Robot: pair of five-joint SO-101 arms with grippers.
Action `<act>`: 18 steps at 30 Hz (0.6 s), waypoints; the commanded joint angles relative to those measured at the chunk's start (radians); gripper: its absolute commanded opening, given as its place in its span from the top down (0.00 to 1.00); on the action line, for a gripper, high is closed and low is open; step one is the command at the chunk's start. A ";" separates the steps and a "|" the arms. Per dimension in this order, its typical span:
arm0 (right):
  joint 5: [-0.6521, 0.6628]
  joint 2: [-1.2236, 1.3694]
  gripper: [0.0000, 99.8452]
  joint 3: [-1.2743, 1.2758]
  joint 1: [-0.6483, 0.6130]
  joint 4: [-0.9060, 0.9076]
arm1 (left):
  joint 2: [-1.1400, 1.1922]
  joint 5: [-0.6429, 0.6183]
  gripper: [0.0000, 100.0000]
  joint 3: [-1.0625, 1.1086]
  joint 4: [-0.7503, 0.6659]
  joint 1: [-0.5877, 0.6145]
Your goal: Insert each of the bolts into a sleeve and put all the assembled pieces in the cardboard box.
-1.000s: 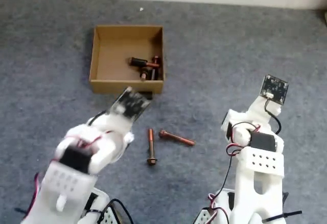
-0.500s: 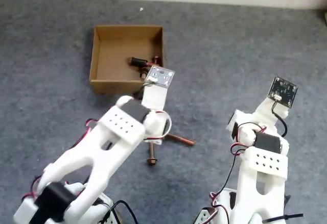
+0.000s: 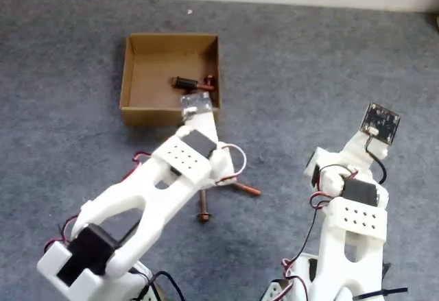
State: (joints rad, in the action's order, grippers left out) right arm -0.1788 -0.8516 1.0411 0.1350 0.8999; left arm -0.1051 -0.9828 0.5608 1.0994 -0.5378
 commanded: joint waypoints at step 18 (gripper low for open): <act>-0.012 -0.031 1.00 -0.012 0.008 -0.027 | 0.255 -0.160 0.70 -0.090 -0.187 -0.045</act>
State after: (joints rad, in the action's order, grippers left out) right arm -0.1788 -0.8516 1.0411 0.1350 0.8999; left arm 0.1204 -1.1316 0.5470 0.9291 -0.6345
